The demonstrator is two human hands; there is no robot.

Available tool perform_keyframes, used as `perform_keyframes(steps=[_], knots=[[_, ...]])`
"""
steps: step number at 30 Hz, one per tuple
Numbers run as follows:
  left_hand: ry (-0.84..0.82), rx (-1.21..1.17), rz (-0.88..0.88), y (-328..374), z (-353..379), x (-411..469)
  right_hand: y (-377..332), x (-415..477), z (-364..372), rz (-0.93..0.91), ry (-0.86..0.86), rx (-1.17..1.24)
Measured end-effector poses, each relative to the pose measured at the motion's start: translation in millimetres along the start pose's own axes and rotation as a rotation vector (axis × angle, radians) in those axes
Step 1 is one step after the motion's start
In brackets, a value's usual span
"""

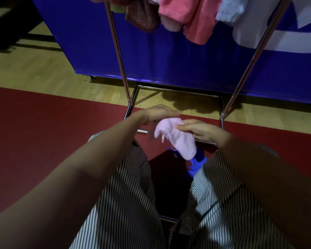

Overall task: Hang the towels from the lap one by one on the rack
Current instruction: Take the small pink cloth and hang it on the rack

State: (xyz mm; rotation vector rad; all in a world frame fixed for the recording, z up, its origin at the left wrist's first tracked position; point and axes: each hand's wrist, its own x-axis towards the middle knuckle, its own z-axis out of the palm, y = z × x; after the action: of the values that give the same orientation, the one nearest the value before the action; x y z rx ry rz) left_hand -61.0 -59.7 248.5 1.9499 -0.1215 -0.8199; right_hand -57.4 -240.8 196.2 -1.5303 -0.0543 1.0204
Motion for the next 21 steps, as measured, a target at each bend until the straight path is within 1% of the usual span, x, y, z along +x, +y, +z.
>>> perform_keyframes(steps=[3,4,7,10,13,17,19,21], knots=[[-0.064,-0.109,0.031,-2,-2,-3,5,-12,-8,0.003,-0.016,0.042],[-0.048,-0.159,0.037,-4,-1,-4,5,-15,-8,-0.016,0.003,0.061],[0.085,-0.257,0.041,-1,2,-7,-7,-32,-13,-0.110,0.141,0.087],[0.101,-0.265,0.101,17,14,-14,-26,-63,-24,-0.179,0.206,0.109],[0.128,-0.436,0.192,49,21,-17,-54,-88,-31,-0.255,0.260,0.132],[0.199,-0.505,0.336,113,21,-27,-97,-122,-35,-0.401,0.281,0.184],[0.218,-0.484,0.393,149,18,-37,-122,-141,-40,-0.469,0.304,0.211],[0.240,-0.409,0.389,177,14,-44,-144,-157,-46,-0.515,0.332,0.234]])
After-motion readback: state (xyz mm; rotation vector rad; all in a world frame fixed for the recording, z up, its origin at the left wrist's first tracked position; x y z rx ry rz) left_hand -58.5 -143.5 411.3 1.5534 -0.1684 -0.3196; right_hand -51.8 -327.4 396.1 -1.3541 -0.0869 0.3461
